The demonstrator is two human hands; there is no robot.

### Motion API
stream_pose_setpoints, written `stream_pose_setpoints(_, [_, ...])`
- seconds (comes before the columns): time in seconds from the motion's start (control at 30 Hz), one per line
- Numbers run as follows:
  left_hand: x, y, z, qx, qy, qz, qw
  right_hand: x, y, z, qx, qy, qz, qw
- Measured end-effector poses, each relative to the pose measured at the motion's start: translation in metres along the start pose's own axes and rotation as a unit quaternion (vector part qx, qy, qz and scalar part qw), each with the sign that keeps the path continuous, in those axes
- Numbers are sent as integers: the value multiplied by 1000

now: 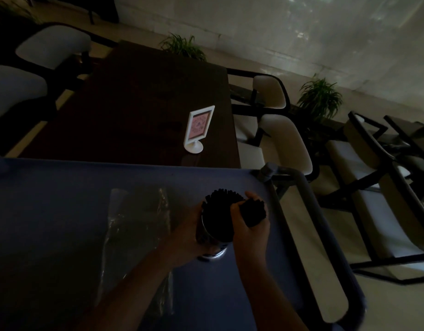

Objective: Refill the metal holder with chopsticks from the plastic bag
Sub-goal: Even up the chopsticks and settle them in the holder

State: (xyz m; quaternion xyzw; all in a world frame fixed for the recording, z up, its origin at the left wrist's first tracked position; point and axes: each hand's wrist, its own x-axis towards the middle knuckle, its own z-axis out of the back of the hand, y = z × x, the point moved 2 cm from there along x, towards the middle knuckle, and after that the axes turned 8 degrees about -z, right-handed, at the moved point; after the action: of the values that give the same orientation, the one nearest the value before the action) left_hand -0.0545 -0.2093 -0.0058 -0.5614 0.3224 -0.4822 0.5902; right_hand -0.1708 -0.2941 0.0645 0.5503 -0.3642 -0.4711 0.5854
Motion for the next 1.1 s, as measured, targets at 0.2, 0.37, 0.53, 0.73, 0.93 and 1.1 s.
stream_pose_setpoints(0.2, [1, 7, -2, 49, -8, -5, 999, -1, -13, -5, -13, 11, -18, 1000])
stream_pose_setpoints(0.37, [2, -2, -1, 0, -34, -29, 999, 0, -1, -2, -4, 32, 14, 999])
stream_pose_setpoints(0.53, [-1, 19, 1, -19, -28, 14, 999, 5, 17, -2, -48, 8, 87, 995])
stream_pose_setpoints(0.73, [-1, 23, 1, -6, -11, 37, 999, 21, 26, -2, -219, 27, 194, 956])
stream_pose_setpoints(0.93, [0, 19, 3, -5, 1, 36, 999, 24, 24, -3, -335, 79, 219, 913])
stream_pose_setpoints(1.1, [0, 15, 2, -28, 0, 38, 999, 28, 19, -2, -360, 62, 211, 907])
